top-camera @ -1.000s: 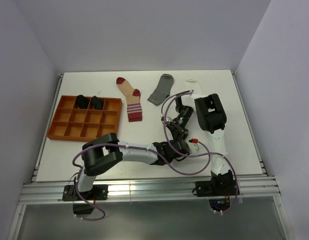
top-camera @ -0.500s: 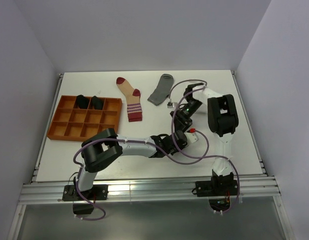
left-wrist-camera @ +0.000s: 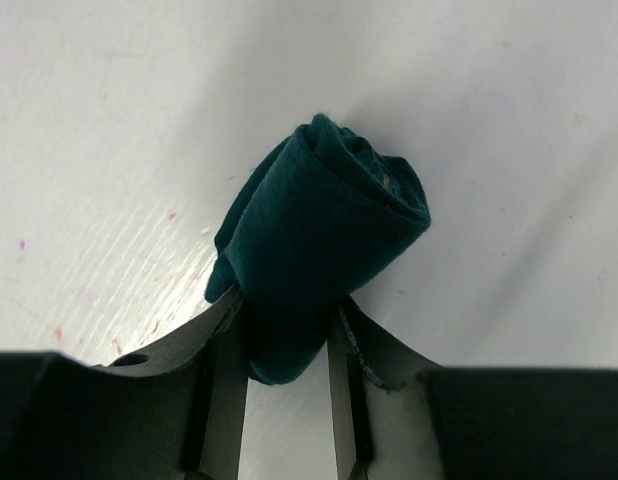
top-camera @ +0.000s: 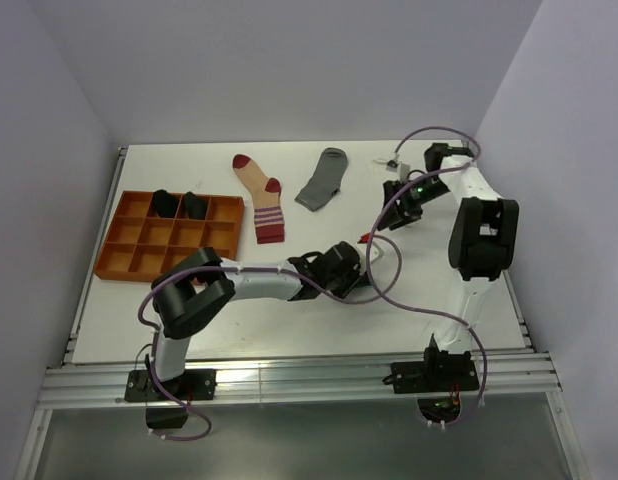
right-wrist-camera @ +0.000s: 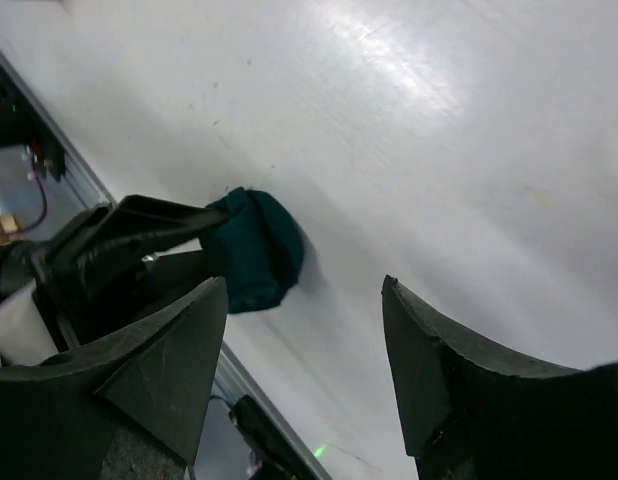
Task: Roll the socks
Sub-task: Pick up the sock at the center of the board, then place the sock in the storage box.
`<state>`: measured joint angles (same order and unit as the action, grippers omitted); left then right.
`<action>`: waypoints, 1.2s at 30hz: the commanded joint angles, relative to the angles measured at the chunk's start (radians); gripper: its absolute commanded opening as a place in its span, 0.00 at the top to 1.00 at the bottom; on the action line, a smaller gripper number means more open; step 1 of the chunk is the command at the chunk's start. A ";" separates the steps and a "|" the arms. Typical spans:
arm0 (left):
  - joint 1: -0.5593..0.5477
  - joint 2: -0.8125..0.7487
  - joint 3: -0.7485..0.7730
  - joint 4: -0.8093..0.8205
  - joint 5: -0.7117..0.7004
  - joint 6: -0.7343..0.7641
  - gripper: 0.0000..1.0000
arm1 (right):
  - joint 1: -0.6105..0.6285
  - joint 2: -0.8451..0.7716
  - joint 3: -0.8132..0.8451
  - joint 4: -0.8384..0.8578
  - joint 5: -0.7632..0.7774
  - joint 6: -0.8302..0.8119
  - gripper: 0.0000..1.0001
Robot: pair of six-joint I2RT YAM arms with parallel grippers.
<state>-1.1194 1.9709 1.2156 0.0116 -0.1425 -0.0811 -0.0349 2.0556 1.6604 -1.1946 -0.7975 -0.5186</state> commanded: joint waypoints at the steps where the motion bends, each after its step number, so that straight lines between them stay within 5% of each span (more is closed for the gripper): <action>1: 0.097 -0.048 -0.068 -0.107 0.133 -0.152 1.00 | -0.056 -0.110 0.055 0.030 -0.045 0.037 0.30; 12: 0.345 -0.312 -0.117 -0.102 0.147 -0.318 1.00 | -0.066 -0.207 0.055 0.061 -0.011 0.060 0.30; 18: 0.492 -0.451 -0.129 -0.171 0.006 -0.370 1.00 | -0.066 -0.190 0.101 0.026 -0.031 0.054 0.30; 24: 0.610 -0.550 -0.099 -0.304 -0.416 -0.445 1.00 | -0.065 -0.183 0.127 0.023 -0.020 0.060 0.30; 29: 0.676 -0.537 -0.062 -0.397 -0.601 -0.485 1.00 | -0.062 -0.160 0.141 0.018 -0.016 0.060 0.31; 36: 0.690 -0.284 0.126 -0.531 -0.776 -0.529 1.00 | -0.053 -0.141 0.139 0.021 -0.019 0.062 0.31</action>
<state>-0.4278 1.5963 1.2522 -0.4351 -0.7887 -0.5682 -0.0959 1.9083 1.7607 -1.1671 -0.8059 -0.4637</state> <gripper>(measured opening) 0.336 0.694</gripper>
